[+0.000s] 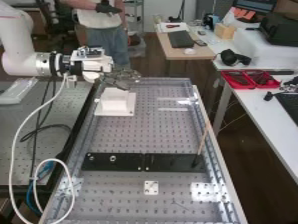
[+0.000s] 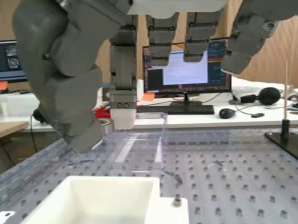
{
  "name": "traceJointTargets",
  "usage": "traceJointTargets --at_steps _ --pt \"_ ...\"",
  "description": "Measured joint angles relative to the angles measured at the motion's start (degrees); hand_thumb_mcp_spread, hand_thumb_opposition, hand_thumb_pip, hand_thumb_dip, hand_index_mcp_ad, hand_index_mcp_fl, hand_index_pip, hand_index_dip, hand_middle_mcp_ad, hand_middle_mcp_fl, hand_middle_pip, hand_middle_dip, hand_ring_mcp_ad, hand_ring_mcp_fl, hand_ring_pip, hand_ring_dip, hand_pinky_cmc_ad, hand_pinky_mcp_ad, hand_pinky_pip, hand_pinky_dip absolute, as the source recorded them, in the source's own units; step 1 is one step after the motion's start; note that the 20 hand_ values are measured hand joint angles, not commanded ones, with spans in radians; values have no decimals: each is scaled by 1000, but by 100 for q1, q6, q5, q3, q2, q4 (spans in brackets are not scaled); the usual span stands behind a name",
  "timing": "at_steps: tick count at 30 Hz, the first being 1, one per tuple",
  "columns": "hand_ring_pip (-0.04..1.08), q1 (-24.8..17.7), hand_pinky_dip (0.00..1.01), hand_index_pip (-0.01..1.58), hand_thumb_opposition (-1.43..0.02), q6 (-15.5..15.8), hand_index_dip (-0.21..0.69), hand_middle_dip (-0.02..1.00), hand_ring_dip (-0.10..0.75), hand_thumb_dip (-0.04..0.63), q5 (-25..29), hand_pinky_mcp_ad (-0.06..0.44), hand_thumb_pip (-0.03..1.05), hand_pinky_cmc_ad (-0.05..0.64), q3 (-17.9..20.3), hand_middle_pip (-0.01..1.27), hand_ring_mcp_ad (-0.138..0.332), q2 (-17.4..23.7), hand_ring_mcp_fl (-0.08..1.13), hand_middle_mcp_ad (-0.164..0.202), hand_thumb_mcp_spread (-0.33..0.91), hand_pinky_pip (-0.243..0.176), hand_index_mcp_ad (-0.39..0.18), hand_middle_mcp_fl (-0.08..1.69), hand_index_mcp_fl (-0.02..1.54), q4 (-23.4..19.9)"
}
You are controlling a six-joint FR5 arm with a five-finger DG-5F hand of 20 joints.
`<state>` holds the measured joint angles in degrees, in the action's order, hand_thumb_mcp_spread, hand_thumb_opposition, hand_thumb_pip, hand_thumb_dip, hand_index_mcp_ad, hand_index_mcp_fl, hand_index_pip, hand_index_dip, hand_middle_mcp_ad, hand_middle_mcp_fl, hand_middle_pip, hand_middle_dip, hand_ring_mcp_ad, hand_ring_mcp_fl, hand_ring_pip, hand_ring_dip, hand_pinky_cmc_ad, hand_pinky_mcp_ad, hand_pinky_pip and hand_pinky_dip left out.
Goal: Grab the bearing and place it in the white container
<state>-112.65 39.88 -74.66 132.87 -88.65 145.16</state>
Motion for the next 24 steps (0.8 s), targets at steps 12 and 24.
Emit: traceJointTargets --at_steps 12,24 --pt "96 -9 182 1477 -860 -210 133 164 96 269 59 295 581 365 115 133 129 -544 -2 51 396 -59 -117 0 286 -402" --pt "96 149 182 1457 -860 -513 136 164 96 269 4 295 604 365 -24 136 129 -1026 -2 51 401 -59 -120 0 222 -386"
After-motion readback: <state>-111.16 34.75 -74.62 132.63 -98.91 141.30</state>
